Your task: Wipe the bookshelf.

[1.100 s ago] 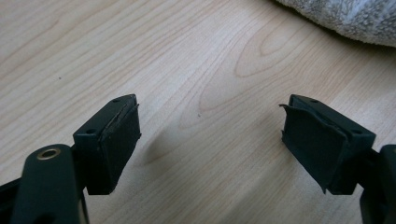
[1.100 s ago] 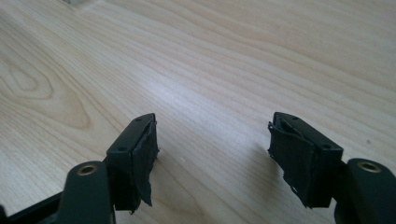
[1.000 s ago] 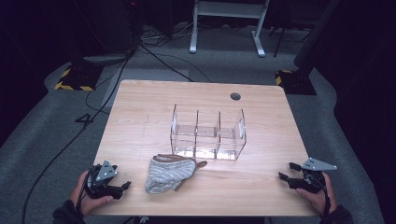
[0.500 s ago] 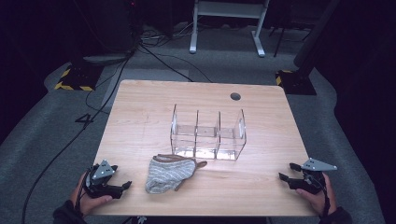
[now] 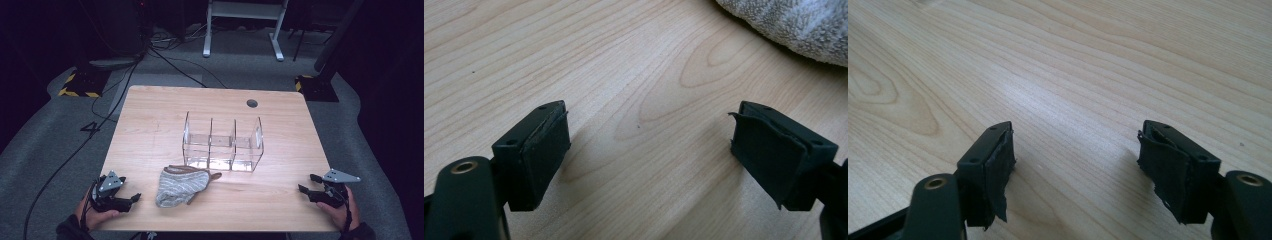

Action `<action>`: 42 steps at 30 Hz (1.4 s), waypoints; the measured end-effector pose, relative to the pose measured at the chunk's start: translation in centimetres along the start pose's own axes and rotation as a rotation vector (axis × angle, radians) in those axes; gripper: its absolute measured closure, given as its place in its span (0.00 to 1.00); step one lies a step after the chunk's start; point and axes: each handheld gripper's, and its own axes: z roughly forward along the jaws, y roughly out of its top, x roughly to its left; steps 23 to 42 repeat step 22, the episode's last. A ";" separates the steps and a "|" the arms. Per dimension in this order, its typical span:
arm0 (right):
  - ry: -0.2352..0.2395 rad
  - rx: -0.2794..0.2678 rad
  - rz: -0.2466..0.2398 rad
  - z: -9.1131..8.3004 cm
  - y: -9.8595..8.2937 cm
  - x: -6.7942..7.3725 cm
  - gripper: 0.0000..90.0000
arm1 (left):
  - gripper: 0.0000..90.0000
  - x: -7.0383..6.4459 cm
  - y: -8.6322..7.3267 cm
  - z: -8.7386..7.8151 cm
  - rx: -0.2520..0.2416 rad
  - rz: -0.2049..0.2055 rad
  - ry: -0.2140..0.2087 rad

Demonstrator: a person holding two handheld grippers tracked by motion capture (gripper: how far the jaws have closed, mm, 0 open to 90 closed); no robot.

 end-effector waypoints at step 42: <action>-0.007 0.002 0.005 0.0 0.0 0.0 0.33 | 0.17 0.1 0.1 0.1 0.000 -0.015 0.011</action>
